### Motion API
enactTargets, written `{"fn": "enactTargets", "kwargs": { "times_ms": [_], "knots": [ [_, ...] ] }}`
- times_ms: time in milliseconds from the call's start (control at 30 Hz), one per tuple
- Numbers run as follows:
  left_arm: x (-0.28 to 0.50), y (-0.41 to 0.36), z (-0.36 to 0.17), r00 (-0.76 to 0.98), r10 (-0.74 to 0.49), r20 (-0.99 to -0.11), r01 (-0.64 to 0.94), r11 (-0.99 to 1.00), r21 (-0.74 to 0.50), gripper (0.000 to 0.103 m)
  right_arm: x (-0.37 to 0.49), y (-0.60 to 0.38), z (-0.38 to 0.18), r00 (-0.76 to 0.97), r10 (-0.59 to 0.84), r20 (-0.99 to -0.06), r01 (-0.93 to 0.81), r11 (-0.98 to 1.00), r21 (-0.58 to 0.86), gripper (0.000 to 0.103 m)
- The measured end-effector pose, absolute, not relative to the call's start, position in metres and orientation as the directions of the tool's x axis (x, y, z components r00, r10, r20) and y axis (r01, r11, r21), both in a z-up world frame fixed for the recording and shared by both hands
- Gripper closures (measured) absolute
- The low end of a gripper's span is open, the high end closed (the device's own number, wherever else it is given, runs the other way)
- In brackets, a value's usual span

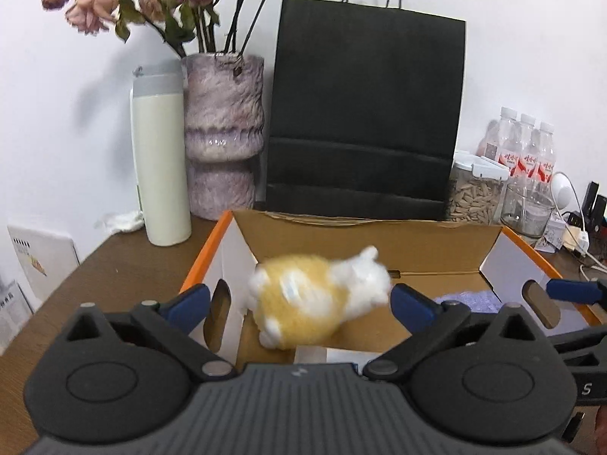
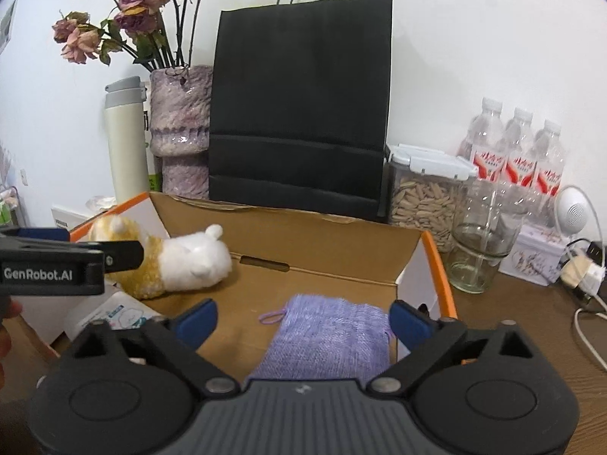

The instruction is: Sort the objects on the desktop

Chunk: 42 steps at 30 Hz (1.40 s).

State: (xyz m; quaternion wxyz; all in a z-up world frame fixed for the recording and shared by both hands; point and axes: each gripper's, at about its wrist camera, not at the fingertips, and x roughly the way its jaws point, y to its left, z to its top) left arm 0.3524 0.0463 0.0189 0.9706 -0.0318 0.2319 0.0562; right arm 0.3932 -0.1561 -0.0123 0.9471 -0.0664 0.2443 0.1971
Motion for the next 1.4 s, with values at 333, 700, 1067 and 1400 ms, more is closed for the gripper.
{"fn": "enactTargets", "kwargs": {
  "times_ms": [333, 700, 1067, 1400],
  "knots": [
    [0.347, 0.041, 0.02, 0.892, 0.105, -0.44, -0.128, 0.992, -0.023, 0.0, 0.384, -0.156, -0.004, 0.813, 0.341, -0.472, -0.407, 0.913, -0.042, 0.0],
    [0.313, 0.032, 0.021, 0.904, 0.119, -0.41, -0.13, 0.992, 0.002, 0.0, 0.348, -0.179, 0.001, 0.836, 0.338, -0.431, -0.409, 0.909, -0.08, 0.0],
    [0.271, 0.03, 0.018, 0.903, 0.109, -0.414, -0.122, 0.992, -0.005, 0.0, 0.291, -0.208, -0.01, 0.815, 0.372, -0.444, -0.456, 0.885, -0.095, 0.0],
    [0.244, 0.011, 0.009, 0.885, 0.028, -0.465, -0.028, 1.0, 0.008, 0.0, 0.274, -0.209, -0.032, 0.722, 0.394, -0.569, -0.517, 0.854, -0.064, 0.0]
  ]
}}
